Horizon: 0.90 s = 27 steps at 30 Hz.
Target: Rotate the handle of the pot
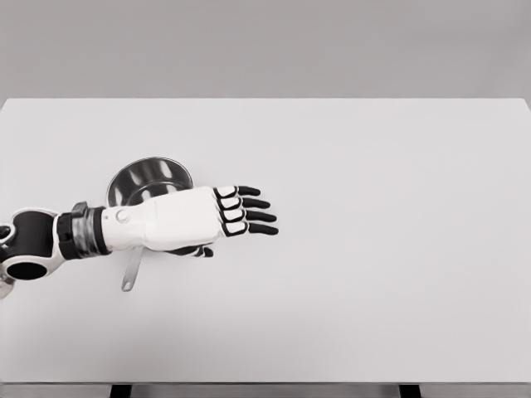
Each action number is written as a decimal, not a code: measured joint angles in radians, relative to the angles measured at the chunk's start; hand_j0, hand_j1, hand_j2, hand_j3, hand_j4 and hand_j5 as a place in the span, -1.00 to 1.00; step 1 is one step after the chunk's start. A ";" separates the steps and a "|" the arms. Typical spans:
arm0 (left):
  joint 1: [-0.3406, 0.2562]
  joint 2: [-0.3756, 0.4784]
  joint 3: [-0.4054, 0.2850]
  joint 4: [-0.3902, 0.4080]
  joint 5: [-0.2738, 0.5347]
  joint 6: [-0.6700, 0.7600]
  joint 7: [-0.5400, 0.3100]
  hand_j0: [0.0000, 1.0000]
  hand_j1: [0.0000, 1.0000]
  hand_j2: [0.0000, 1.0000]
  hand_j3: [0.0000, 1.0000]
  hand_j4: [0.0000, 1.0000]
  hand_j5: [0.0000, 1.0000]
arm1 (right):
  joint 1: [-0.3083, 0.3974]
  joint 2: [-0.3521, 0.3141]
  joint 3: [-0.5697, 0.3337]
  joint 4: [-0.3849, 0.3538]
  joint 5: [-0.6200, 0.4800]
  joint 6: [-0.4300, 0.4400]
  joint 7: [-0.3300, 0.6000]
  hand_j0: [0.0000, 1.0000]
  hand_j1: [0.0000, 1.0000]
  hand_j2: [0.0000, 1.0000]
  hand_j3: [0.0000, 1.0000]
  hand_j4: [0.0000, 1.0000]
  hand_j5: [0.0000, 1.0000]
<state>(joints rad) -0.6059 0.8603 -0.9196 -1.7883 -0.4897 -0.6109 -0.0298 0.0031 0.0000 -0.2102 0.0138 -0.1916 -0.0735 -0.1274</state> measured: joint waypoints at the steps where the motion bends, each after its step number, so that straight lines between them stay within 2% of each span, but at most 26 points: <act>1: 0.009 0.000 -0.001 0.000 -0.001 0.000 0.000 1.00 1.00 1.00 1.00 1.00 1.00 | 0.000 0.000 0.000 0.000 0.000 0.000 0.000 1.00 1.00 1.00 1.00 1.00 1.00; 7: 0.009 0.023 -0.008 0.000 -0.009 0.000 0.000 1.00 1.00 1.00 1.00 1.00 1.00 | 0.000 0.000 0.000 0.000 0.000 0.000 0.000 1.00 1.00 1.00 1.00 1.00 1.00; 10: 0.040 0.048 -0.009 0.000 -0.021 0.000 0.000 1.00 1.00 1.00 1.00 1.00 1.00 | 0.000 0.000 0.000 0.000 0.000 0.000 0.000 1.00 1.00 1.00 1.00 1.00 1.00; 16: 0.043 0.097 -0.007 0.000 -0.036 0.000 0.000 1.00 1.00 1.00 1.00 1.00 1.00 | 0.000 0.000 0.000 0.000 0.000 0.000 0.000 1.00 1.00 1.00 1.00 1.00 1.00; 21: 0.069 0.108 -0.006 0.001 -0.044 0.000 0.001 1.00 1.00 1.00 1.00 1.00 1.00 | 0.000 0.000 0.000 0.000 0.000 0.000 0.000 1.00 1.00 1.00 1.00 1.00 1.00; 27: 0.071 0.108 0.007 0.001 -0.043 0.000 0.002 1.00 1.00 1.00 1.00 1.00 1.00 | 0.000 0.000 0.000 0.000 0.000 0.000 0.000 1.00 1.00 1.00 1.00 1.00 1.00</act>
<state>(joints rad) -0.5354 0.9687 -0.9126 -1.7873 -0.5329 -0.6109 -0.0277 0.0031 0.0000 -0.2102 0.0138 -0.1916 -0.0736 -0.1274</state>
